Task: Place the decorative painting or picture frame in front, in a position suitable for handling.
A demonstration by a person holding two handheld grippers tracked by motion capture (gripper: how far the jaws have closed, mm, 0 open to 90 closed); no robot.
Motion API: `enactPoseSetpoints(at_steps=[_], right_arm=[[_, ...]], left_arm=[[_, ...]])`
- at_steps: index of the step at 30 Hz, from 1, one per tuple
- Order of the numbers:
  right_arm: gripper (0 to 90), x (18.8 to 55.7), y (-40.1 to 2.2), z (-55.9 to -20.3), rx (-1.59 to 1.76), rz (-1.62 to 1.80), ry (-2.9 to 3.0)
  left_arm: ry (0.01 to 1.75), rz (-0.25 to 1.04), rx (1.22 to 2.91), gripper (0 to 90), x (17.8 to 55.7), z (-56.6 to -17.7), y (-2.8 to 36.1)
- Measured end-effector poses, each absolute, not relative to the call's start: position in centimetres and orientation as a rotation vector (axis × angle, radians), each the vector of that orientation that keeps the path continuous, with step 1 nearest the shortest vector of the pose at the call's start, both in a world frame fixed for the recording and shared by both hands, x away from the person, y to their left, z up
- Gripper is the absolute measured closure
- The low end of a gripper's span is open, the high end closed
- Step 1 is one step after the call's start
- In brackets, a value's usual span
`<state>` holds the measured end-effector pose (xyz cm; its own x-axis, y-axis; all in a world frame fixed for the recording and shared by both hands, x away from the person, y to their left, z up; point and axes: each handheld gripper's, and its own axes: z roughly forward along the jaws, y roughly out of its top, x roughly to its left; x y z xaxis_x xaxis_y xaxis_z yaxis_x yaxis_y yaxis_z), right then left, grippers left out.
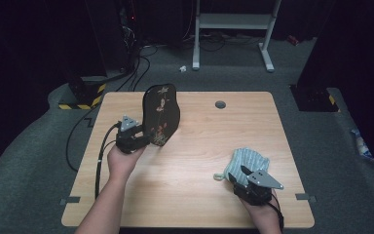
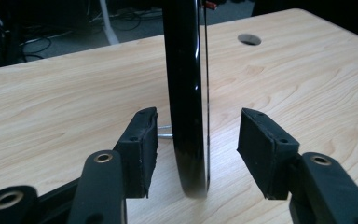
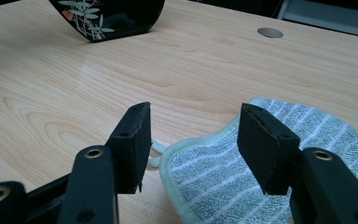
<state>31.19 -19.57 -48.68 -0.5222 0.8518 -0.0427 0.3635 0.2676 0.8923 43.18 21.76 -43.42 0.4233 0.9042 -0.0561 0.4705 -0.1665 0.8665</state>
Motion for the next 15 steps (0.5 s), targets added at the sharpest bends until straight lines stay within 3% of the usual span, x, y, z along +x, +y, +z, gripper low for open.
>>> enactPoseSetpoints(at_steps=[11,15], right_arm=[[44.3,31.2,-19.5,-48.6,1.094,1.215,2.020],[44.3,31.1,-19.6,-48.5,1.092,1.218,2.012]], left_arm=[[1.204,0.577,1.786,41.9,45.7,-41.6,21.3],[1.172,0.611,1.804,50.8,46.7,-41.3,20.4]])
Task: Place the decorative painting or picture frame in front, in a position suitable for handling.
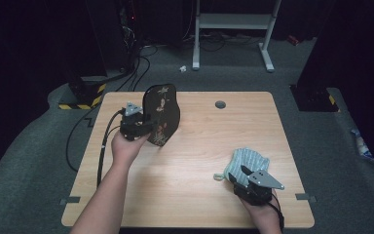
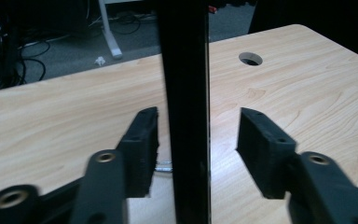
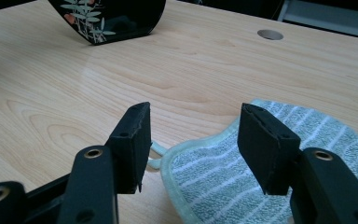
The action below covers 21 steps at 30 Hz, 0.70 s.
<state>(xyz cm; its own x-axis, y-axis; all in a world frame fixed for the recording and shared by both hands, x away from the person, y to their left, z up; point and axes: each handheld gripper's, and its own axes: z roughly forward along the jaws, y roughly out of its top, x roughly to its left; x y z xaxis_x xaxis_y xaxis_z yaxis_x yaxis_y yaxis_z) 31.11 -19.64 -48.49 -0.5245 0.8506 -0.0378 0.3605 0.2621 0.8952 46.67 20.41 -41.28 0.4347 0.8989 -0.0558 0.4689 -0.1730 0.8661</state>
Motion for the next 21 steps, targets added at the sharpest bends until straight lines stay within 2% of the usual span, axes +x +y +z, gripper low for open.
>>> enactPoseSetpoints(at_steps=[5,8,21], right_arm=[[43.8,31.5,-20.0,-48.7,1.118,1.208,2.013],[43.7,31.7,-20.2,-49.0,1.134,1.202,2.018],[43.5,31.7,-20.0,-49.2,1.138,1.196,2.027]], left_arm=[[1.170,0.572,1.801,60.9,47.4,-41.7,20.2],[1.176,0.571,1.798,61.1,47.6,-42.0,20.1],[1.152,0.603,1.794,72.1,47.9,-42.4,19.9]])
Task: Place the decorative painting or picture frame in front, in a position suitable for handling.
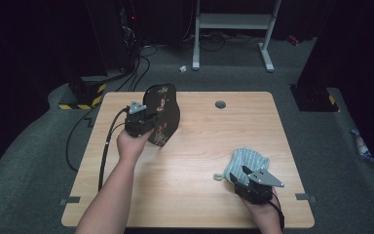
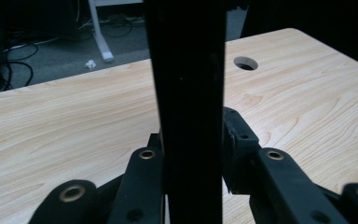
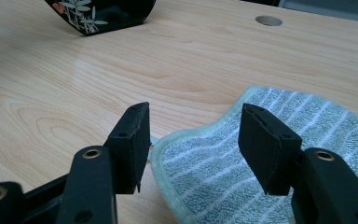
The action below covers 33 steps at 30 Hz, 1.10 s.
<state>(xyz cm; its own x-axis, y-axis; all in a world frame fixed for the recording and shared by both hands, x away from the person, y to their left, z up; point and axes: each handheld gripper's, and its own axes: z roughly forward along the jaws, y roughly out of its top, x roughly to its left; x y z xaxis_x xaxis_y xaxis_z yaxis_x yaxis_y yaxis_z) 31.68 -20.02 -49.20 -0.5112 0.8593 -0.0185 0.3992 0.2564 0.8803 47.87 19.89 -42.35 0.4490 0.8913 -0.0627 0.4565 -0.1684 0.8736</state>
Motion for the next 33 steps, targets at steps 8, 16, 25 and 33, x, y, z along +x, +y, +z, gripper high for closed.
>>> enactPoseSetpoints(at_steps=[8,16,25,33], right_arm=[[42.9,31.8,-19.8,-49.5,1.140,1.194,2.044],[42.1,31.7,-19.7,-49.5,1.139,1.190,2.049],[42.2,31.7,-19.5,-49.6,1.129,1.186,2.060],[42.1,31.6,-19.4,-49.5,1.130,1.192,2.061]], left_arm=[[1.161,0.560,1.772,75.7,47.9,-42.3,19.7],[1.169,0.543,1.772,78.5,48.0,-42.4,20.1],[1.153,0.526,1.764,79.5,48.0,-42.5,20.1],[1.167,0.507,1.691,80.0,47.9,-43.1,20.8]])
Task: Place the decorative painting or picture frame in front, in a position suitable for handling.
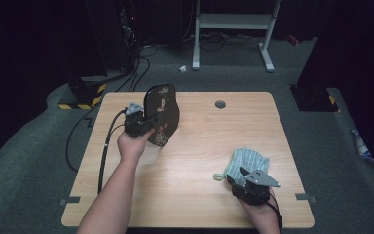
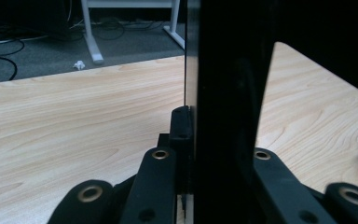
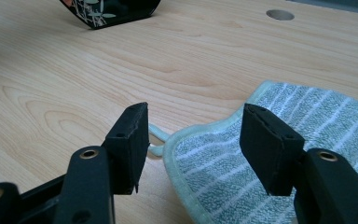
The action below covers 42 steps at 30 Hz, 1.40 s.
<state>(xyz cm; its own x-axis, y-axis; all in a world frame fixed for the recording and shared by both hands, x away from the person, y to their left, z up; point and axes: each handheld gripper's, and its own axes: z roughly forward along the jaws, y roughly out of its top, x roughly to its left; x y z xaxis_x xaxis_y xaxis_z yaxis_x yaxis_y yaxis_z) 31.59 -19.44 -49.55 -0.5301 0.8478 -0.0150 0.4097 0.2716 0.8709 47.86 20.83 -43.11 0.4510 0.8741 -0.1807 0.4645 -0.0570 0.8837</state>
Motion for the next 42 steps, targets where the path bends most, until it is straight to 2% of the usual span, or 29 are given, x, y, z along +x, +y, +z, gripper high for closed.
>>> enactPoseSetpoints(at_steps=[24,32,42], right_arm=[[42.3,31.7,-19.8,-49.5,1.150,1.209,2.059],[42.3,31.7,-19.7,-49.3,1.131,1.208,2.059],[42.4,31.4,-19.5,-49.1,1.120,1.213,2.050]], left_arm=[[1.190,0.531,1.657,80.5,47.7,-42.7,19.8],[1.147,0.539,1.642,80.6,45.9,-41.4,19.7],[1.123,0.532,1.635,80.6,41.2,-41.3,20.7]])
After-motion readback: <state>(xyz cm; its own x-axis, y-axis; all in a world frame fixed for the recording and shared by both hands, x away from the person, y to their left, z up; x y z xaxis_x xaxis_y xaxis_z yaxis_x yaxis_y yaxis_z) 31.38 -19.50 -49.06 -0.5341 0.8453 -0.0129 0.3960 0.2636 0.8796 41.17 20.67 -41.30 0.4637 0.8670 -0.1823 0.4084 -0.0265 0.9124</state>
